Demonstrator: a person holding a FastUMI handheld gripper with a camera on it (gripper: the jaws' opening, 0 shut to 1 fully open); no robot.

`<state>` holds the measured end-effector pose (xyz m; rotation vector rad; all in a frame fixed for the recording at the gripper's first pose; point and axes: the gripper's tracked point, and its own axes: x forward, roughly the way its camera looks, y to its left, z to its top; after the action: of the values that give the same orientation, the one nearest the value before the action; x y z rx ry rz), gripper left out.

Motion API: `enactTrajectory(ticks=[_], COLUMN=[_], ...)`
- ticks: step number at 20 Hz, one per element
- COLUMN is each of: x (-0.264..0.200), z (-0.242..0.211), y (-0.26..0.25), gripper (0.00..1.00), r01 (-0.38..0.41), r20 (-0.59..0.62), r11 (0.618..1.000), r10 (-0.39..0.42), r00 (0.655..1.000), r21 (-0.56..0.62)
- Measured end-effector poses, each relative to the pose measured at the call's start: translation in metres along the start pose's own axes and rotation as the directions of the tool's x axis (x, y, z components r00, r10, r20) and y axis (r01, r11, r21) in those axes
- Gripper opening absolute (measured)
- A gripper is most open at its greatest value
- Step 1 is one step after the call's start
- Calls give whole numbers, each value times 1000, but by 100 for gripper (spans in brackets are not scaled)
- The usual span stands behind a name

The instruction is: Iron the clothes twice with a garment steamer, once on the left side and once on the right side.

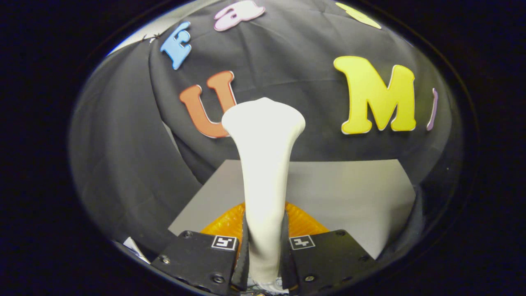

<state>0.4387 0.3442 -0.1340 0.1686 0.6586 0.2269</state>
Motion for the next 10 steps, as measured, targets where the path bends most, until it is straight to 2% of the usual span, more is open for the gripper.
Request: enactTrajectory(ticks=[2,4,9,10], x=[-35,-77,-183,-207], z=[15,36,70,74], y=[4,-4,-11,-18], gripper=[33,33,33,33], r01=[-33,4,1,22], r20=[68,178,377,413], r11=[999,1000,1000,1000], r10=[33,-5,3,-14], r00=[997,984,926,911], r21=[4,2,-10,-16])
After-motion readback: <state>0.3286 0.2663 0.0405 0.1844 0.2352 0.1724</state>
